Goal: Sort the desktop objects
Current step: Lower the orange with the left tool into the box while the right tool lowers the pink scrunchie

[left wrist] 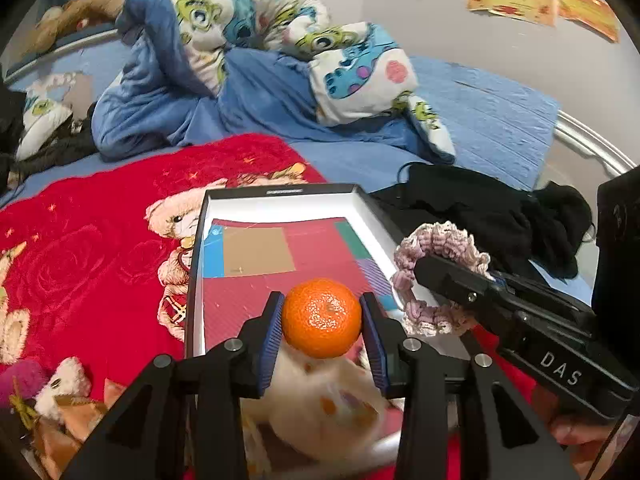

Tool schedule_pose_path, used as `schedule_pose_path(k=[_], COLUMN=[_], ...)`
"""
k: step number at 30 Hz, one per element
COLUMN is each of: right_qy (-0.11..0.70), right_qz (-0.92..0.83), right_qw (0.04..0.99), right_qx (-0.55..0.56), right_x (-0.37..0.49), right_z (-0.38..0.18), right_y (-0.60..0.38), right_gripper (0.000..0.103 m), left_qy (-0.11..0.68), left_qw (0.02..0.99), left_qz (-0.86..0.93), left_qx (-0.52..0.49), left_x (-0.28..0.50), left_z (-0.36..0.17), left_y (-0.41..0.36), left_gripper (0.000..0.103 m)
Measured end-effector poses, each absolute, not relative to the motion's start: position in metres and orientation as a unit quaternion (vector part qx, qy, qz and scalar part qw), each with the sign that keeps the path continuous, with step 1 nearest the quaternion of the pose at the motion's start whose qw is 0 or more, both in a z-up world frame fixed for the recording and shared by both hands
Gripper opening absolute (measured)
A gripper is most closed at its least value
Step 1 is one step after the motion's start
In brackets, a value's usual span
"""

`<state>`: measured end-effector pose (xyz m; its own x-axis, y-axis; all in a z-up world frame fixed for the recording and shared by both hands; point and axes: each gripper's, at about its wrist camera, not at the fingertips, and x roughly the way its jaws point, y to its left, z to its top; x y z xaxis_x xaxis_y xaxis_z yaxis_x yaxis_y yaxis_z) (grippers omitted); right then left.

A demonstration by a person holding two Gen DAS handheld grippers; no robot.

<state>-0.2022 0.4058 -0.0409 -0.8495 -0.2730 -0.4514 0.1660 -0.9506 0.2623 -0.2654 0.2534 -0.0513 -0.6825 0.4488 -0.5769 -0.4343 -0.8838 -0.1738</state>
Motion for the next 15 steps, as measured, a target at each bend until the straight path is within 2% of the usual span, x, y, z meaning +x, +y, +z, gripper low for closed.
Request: schedule_pose_path(k=[7,15], right_qy=[-0.110,-0.121], right_qz=[-0.950,-0.945], right_qw=[0.138,0.146], right_qx=[0.256,0.267], right_x=[-0.237,-0.241], right_z=[-0.048,-0.057], right_y=[0.403,0.403], right_gripper=[0.012,0.012], left_qy=[-0.017,0.013], left_qw=[0.216,0.201], left_qz=[0.920,0.930], left_qx=[-0.327,-0.309], left_x=[-0.287,-0.286], left_z=[-0.077,-0.079], left_y=[0.251,0.260], left_gripper=[0.039,0.039])
